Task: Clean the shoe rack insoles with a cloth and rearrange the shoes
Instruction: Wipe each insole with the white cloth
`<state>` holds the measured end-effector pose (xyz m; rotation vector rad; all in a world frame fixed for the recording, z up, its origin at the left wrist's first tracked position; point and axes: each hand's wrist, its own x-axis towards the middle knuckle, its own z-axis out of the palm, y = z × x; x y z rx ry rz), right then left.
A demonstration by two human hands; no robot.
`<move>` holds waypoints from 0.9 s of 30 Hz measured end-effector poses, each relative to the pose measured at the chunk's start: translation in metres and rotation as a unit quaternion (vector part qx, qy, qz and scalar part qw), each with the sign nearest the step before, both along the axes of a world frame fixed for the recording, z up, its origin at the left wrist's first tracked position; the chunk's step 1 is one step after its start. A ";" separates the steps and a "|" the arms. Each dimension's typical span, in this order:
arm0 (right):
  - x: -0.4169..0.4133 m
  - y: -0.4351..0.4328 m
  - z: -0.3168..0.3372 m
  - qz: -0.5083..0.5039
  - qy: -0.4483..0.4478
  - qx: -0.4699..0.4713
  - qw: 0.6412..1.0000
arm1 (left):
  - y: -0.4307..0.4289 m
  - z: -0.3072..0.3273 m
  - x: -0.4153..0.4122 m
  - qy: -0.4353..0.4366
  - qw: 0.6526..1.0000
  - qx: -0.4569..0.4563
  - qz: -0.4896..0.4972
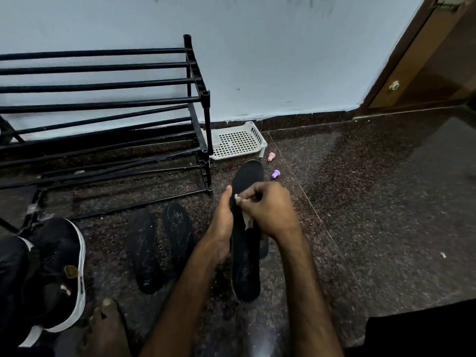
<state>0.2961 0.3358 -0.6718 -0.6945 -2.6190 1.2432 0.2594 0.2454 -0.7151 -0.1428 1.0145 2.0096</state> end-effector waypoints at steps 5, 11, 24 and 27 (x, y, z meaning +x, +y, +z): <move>0.002 0.009 -0.003 -0.111 -0.006 0.087 0.990 | 0.003 -0.001 0.003 0.019 1.000 -0.016 -0.010; 0.001 0.005 0.005 0.006 -0.019 0.006 1.000 | 0.001 0.000 0.002 -0.002 1.000 0.024 -0.002; 0.000 0.012 -0.001 -0.090 -0.048 0.120 0.988 | 0.001 -0.006 -0.001 0.010 1.000 -0.009 0.006; -0.004 0.001 0.002 -0.054 0.055 0.068 0.995 | 0.005 -0.007 0.001 0.018 1.000 -0.006 0.005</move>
